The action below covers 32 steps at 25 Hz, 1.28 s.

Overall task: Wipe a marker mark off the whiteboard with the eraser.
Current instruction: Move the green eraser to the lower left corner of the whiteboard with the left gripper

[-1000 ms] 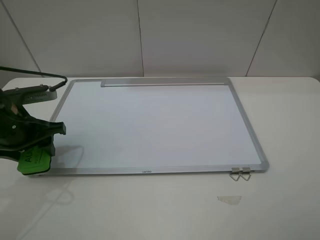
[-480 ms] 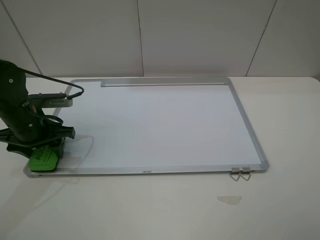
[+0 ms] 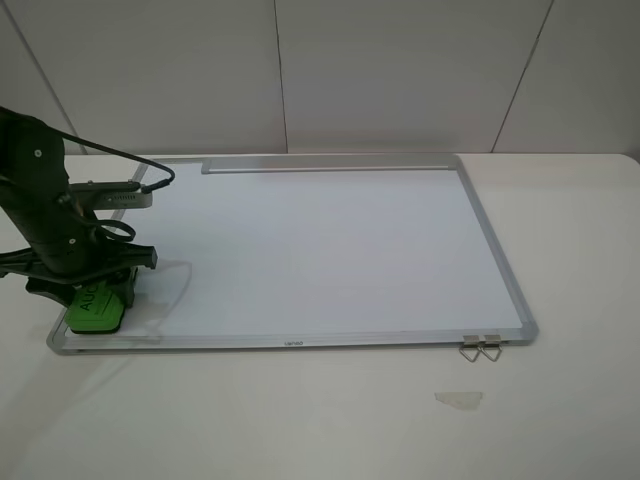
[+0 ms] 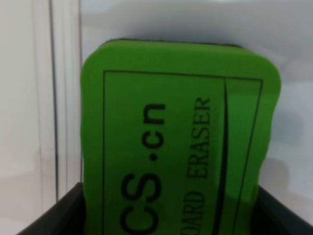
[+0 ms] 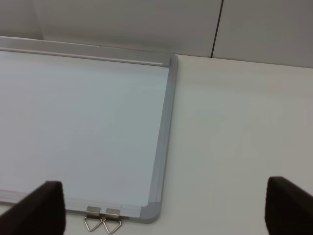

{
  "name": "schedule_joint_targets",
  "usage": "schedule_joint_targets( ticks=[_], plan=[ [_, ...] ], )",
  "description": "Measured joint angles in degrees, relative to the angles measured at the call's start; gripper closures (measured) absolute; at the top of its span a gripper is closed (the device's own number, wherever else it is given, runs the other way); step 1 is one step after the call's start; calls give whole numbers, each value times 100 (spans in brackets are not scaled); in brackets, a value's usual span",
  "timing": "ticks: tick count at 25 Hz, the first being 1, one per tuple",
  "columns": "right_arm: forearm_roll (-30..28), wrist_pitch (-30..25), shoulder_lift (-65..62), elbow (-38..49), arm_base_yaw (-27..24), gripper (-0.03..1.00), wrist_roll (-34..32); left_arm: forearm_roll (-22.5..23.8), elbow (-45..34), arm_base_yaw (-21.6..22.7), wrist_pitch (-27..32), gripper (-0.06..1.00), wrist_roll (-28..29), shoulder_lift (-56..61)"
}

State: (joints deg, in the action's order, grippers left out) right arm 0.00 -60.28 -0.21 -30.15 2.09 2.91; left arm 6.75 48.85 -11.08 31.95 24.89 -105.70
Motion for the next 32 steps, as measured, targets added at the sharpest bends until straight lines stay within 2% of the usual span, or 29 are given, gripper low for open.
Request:
schedule_joint_targets(
  ticks=[5,12,24,28,32],
  plan=[
    [0,0,0,0,0,15,0,6,0,244,111,34,-2,0],
    [0,0,0,0,0,15,0,-40,0,252,154,34,-278,0],
    [0,0,0,0,0,15,0,-57,0,252,275,29,-162,14],
    [0,0,0,0,0,15,0,-64,33,264,570,29,-200,227],
    [0,0,0,0,0,15,0,-59,430,552,1463,29,-573,400]
  ],
)
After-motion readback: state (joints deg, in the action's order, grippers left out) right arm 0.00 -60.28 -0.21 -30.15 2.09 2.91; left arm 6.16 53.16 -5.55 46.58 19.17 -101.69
